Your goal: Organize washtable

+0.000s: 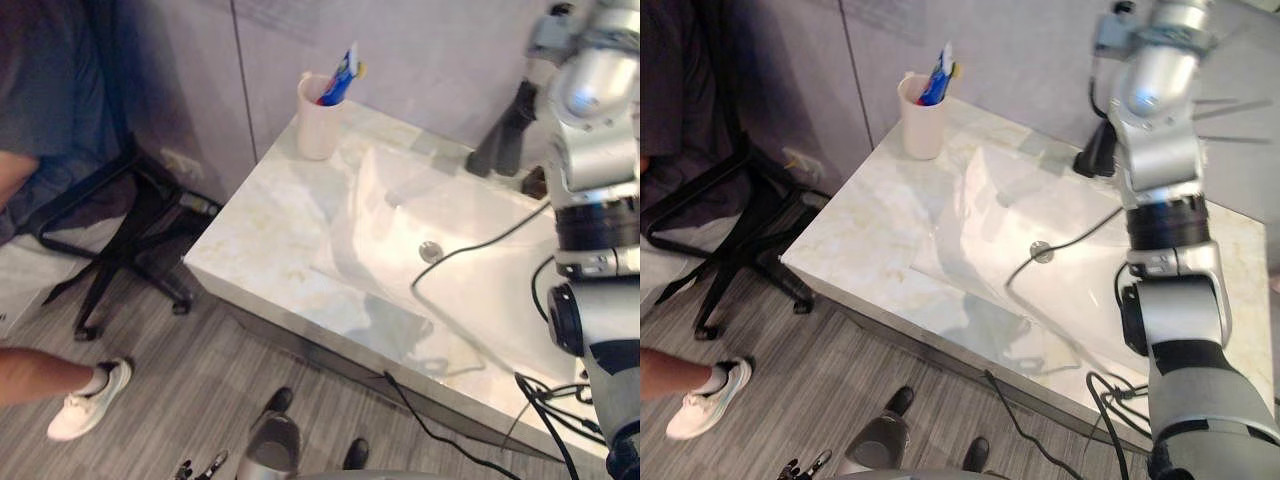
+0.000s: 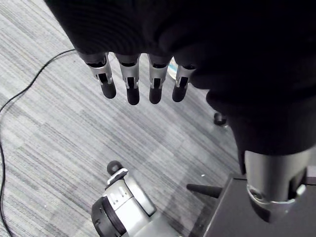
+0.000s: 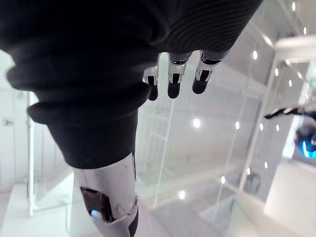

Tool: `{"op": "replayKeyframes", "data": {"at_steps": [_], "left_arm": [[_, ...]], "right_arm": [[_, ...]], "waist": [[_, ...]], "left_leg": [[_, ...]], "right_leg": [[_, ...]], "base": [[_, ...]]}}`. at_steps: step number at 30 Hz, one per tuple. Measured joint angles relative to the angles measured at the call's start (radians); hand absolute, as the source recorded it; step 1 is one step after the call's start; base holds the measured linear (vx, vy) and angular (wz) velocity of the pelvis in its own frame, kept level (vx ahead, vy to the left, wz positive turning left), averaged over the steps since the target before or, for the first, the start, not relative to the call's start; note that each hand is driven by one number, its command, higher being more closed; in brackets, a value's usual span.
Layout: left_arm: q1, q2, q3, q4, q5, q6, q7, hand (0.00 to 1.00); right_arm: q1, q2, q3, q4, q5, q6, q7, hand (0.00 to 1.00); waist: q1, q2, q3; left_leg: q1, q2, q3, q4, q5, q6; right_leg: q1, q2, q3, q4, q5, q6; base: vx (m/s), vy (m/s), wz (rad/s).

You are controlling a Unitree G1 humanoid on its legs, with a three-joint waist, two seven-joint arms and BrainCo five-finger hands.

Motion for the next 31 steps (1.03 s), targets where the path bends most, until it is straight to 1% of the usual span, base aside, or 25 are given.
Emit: {"op": "replayKeyframes", "data": {"at_steps": [1, 2, 3, 4, 6, 7, 9, 10, 11, 12, 13, 14, 15, 16, 17, 18, 19, 20, 22, 24, 28, 31], "left_arm": [[-0.001, 0.0, 0.0, 0.004, 0.0, 0.0, 0.0, 0.0], [-0.002, -0.002, 0.0, 0.014, 0.0, 0.0, -0.001, 0.0], [-0.002, -0.003, 0.0, 0.022, 0.0, 0.0, -0.005, 0.0], [-0.002, -0.005, 0.0, 0.025, 0.0, 0.001, -0.009, 0.0], [-0.003, -0.017, 0.0, 0.031, 0.0, 0.003, -0.022, 0.0], [-0.004, -0.019, 0.0, 0.03, 0.0, 0.003, -0.023, 0.0], [-0.002, -0.03, 0.013, 0.033, 0.001, 0.011, -0.024, 0.0], [-0.001, -0.037, 0.026, 0.033, 0.001, 0.019, -0.025, 0.0], [0.001, -0.045, 0.043, 0.034, 0.003, 0.026, -0.025, 0.0], [-0.006, -0.052, 0.053, 0.032, 0.006, 0.032, -0.026, 0.0], [-0.011, -0.053, 0.055, 0.033, 0.011, 0.035, -0.03, 0.0], [-0.012, -0.054, 0.055, 0.033, 0.012, 0.036, -0.03, 0.0], [-0.018, -0.058, 0.056, 0.033, 0.012, 0.038, -0.033, 0.0], [-0.035, -0.059, 0.055, 0.033, 0.012, 0.04, -0.04, 0.0], [-0.049, -0.061, 0.053, 0.033, 0.012, 0.04, -0.042, 0.0], [-0.065, -0.059, 0.042, 0.034, 0.012, 0.04, -0.042, 0.0], [-0.076, -0.058, 0.033, 0.033, 0.012, 0.04, -0.042, 0.0], [-0.087, -0.059, 0.026, 0.034, 0.012, 0.039, -0.042, 0.0], [-0.097, -0.062, 0.015, 0.033, 0.013, 0.039, -0.042, 0.0], [-0.102, -0.058, 0.007, 0.033, 0.024, 0.039, -0.042, 0.0], [-0.114, -0.053, -0.005, 0.033, 0.045, 0.04, -0.042, 0.0], [-0.12, -0.048, -0.012, 0.034, 0.064, 0.04, -0.041, 0.0]], "right_arm": [[0.046, 0.0, -0.049, 0.001, 0.014, -0.006, -0.003, 0.0], [0.134, 0.004, -0.13, 0.012, 0.033, -0.01, -0.019, 0.0], [0.235, 0.013, -0.196, 0.015, 0.059, -0.01, -0.022, 0.0], [0.283, 0.024, -0.227, 0.018, 0.064, -0.01, -0.023, 0.0], [0.442, 0.089, -0.339, 0.06, 0.094, -0.008, -0.029, 0.0], [0.486, 0.114, -0.373, 0.068, 0.101, -0.008, -0.035, 0.0], [0.672, 0.236, -0.488, 0.121, 0.13, -0.003, -0.041, 0.0], [0.713, 0.269, -0.51, 0.141, 0.129, 0.006, -0.039, 0.0], [0.768, 0.319, -0.531, 0.173, 0.13, 0.028, -0.036, 0.0], [0.845, 0.398, -0.548, 0.213, 0.136, 0.055, -0.032, 0.0], [0.896, 0.454, -0.547, 0.25, 0.141, 0.071, -0.023, 0.0], [0.907, 0.466, -0.546, 0.259, 0.15, 0.07, -0.015, 0.0], [0.935, 0.5, -0.542, 0.26, 0.157, 0.072, 0.008, 0.0], [0.962, 0.52, -0.522, 0.301, 0.165, 0.085, 0.035, 0.0], [0.978, 0.536, -0.499, 0.345, 0.166, 0.1, 0.057, 0.0], [0.991, 0.562, -0.478, 0.405, 0.166, 0.12, 0.087, 0.0], [1.002, 0.584, -0.454, 0.441, 0.166, 0.134, 0.105, 0.0], [1.011, 0.609, -0.431, 0.478, 0.165, 0.155, 0.127, 0.0], [1.017, 0.627, -0.404, 0.521, 0.157, 0.172, 0.154, 0.0], [1.021, 0.637, -0.352, 0.569, 0.114, 0.196, 0.189, 0.0], [1.01, 0.636, -0.272, 0.623, 0.052, 0.202, 0.236, 0.0], [0.984, 0.643, -0.215, 0.666, 0.011, 0.211, 0.269, 0.0]], "waist": [[-0.005, 0.003, -0.005], [-0.025, 0.01, -0.013], [-0.031, 0.014, -0.031], [-0.032, 0.018, -0.038], [-0.058, 0.04, -0.053], [-0.059, 0.043, -0.058], [-0.069, 0.054, -0.083], [-0.075, 0.056, -0.083], [-0.08, 0.061, -0.086], [-0.087, 0.071, -0.092], [-0.095, 0.079, -0.096], [-0.098, 0.082, -0.097], [-0.106, 0.083, -0.098], [-0.106, 0.097, -0.103], [-0.105, 0.092, -0.102], [-0.106, 0.101, -0.106], [-0.106, 0.101, -0.106], [-0.106, 0.108, -0.106], [-0.106, 0.114, -0.106], [-0.105, 0.114, -0.106], [-0.102, 0.112, -0.106], [-0.1, 0.108, -0.106]], "left_leg": [[0.002, -0.003, 0.002, -0.001, -0.001, 0.001], [0.005, -0.007, 0.008, -0.005, -0.001, 0.002], [0.008, -0.013, 0.007, -0.019, -0.001, 0.002], [0.011, -0.017, 0.006, -0.023, 0.0, 0.004], [0.017, -0.019, 0.018, -0.022, 0.004, 0.013], [0.02, -0.018, 0.021, -0.022, 0.003, 0.015], [0.027, -0.012, 0.022, -0.022, -0.003, 0.025], [0.033, -0.011, 0.023, -0.022, -0.005, 0.026], [0.04, -0.006, 0.024, -0.022, -0.007, 0.028], [0.048, 0.0, 0.029, -0.021, -0.011, 0.029], [0.051, 0.002, 0.034, -0.013, -0.016, 0.029], [0.053, 0.002, 0.035, -0.012, -0.016, 0.03], [0.057, 0.002, 0.038, -0.008, -0.019, 0.031], [0.067, 0.002, 0.046, -0.002, -0.025, 0.034], [0.071, 0.002, 0.051, 0.002, -0.032, 0.034], [0.075, 0.003, 0.053, 0.003, -0.034, 0.034], [0.076, 0.003, 0.053, 0.003, -0.039, 0.033], [0.076, 0.001, 0.054, 0.002, -0.04, 0.034], [0.073, -0.002, 0.053, 0.001, -0.04, 0.034], [0.07, -0.001, 0.049, -0.006, -0.04, 0.034], [0.073, 0.0, 0.038, -0.018, -0.036, 0.029], [0.087, -0.001, 0.022, -0.023, -0.027, 0.027]], "right_leg": [[-0.001, -0.002, 0.005, 0.0, 0.0, 0.0], [-0.004, -0.008, 0.012, -0.001, 0.0, 0.001], [-0.022, -0.013, 0.027, 0.0, 0.0, 0.001], [-0.028, -0.015, 0.039, -0.001, 0.001, 0.001], [-0.03, -0.018, 0.06, -0.002, 0.009, 0.001], [-0.03, -0.018, 0.065, -0.002, 0.01, 0.002], [-0.027, -0.014, 0.066, -0.002, 0.01, 0.002], [-0.022, -0.014, 0.064, -0.002, 0.009, 0.003], [-0.013, -0.013, 0.062, -0.004, 0.009, 0.003], [-0.008, -0.015, 0.059, -0.003, 0.009, 0.003], [0.003, -0.017, 0.06, -0.003, 0.009, 0.003], [0.005, -0.017, 0.06, -0.003, 0.009, 0.003], [0.006, -0.018, 0.058, -0.002, 0.007, 0.003], [0.018, -0.02, 0.054, 0.0, -0.002, -0.003], [0.019, -0.025, 0.031, 0.003, -0.015, -0.01], [0.019, -0.032, -0.004, 0.017, -0.016, -0.012], [0.018, -0.032, -0.021, 0.024, -0.017, -0.013], [0.017, -0.033, -0.029, 0.027, -0.018, -0.017], [0.018, -0.036, -0.048, 0.029, -0.019, -0.02], [0.019, -0.036, -0.063, 0.029, -0.019, -0.02], [0.028, -0.037, -0.086, 0.034, -0.026, -0.025], [0.056, -0.039, -0.112, 0.035, -0.028, -0.004]], "base": [[-0.03, 0.057, -0.16], [-0.02, 0.064, -0.27], [-0.02, 0.048, -0.37], [0.03, 0.045, -0.41], [0.05, 0.032, -0.32], [0.05, 0.01, -0.22], [0.07, -0.008, -0.14], [0.07, -0.017, -0.08], [0.05, -0.017, -0.08], [0.03, 0.003, -0.09], [0.02, 0.012, -0.08], [0.0, 0.0, 0.0], [-0.04, 0.021, 0.0], [-0.07, 0.025, -0.03], [-0.1, 0.034, -0.06], [-0.09, 0.017, -0.03], [-0.09, 0.015, -0.01], [-0.07, 0.01, 0.02], [-0.04, 0.02, 0.06], [-0.01, 0.006, 0.15], [0.06, -0.023, 0.18], [0.11, -0.025, 0.19]]}}
